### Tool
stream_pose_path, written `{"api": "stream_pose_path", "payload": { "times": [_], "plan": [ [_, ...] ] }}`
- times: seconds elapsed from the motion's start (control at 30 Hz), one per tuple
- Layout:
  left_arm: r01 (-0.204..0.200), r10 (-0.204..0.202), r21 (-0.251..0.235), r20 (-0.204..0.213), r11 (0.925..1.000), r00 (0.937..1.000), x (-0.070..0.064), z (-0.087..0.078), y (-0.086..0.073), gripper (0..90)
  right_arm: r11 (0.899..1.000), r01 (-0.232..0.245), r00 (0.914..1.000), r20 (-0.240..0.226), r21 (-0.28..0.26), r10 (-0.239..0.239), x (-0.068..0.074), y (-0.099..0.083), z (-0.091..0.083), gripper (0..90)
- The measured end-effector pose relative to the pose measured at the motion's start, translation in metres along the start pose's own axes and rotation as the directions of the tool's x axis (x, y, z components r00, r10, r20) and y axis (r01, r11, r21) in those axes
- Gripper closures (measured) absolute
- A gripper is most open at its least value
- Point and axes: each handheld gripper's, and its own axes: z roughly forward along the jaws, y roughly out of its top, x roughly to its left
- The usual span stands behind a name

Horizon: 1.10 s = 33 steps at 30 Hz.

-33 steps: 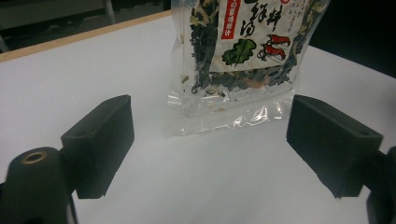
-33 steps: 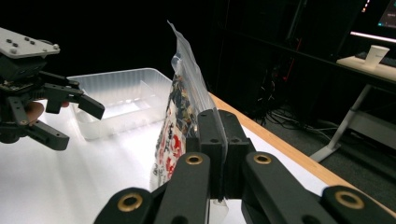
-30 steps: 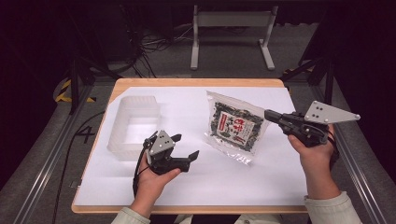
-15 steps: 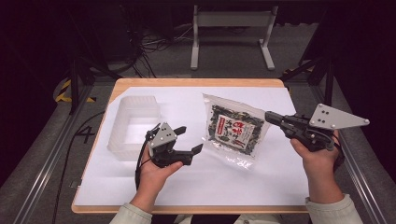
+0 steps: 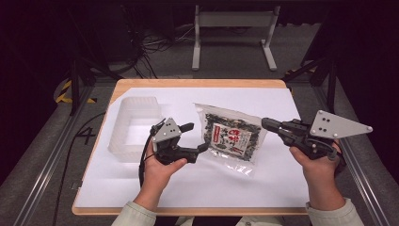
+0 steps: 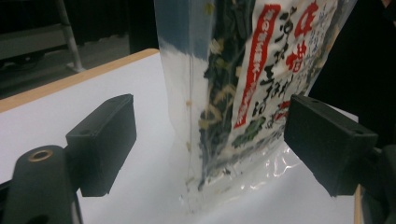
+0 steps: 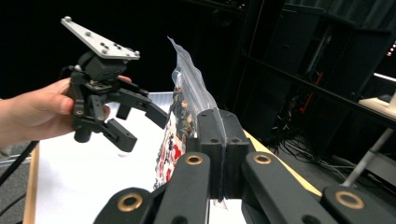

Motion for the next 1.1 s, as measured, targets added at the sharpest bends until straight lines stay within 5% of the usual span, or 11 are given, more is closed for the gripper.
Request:
{"api": "stream_pose_path", "payload": {
  "times": [0.23, 0.63, 1.0, 1.1],
  "plan": [
    [0.0, 0.002, -0.052, 0.044, 0.9986, 0.999, -0.005, 0.004, 0.005, 16.7, 1.0, -0.001, 0.9994, -0.035, -0.026, 0.0, 0.006, 0.003, 0.0, 90.0],
    [0.008, 0.0, -0.071, 0.114, 0.9975, 0.9935, -0.013, 0.01, 0.011, 15.8, 0.999, -0.02, 0.9958, -0.09, -0.043, 0.016, 0.01, 0.003, 0.005, 90.0],
    [0.013, -0.001, -0.072, 0.156, 0.9973, 0.9878, -0.012, 0.008, 0.011, 30.0, 0.997, -0.037, 0.9929, -0.115, -0.064, 0.03, 0.01, -0.002, 0.01, 90.0],
    [0.005, 0.012, -0.091, 0.182, 0.9958, 0.9832, -0.012, 0.005, 0.009, 43.9, 0.997, -0.044, 0.9935, -0.107, -0.065, 0.037, 0.007, -0.003, 0.009, 90.0]
  ]
}}
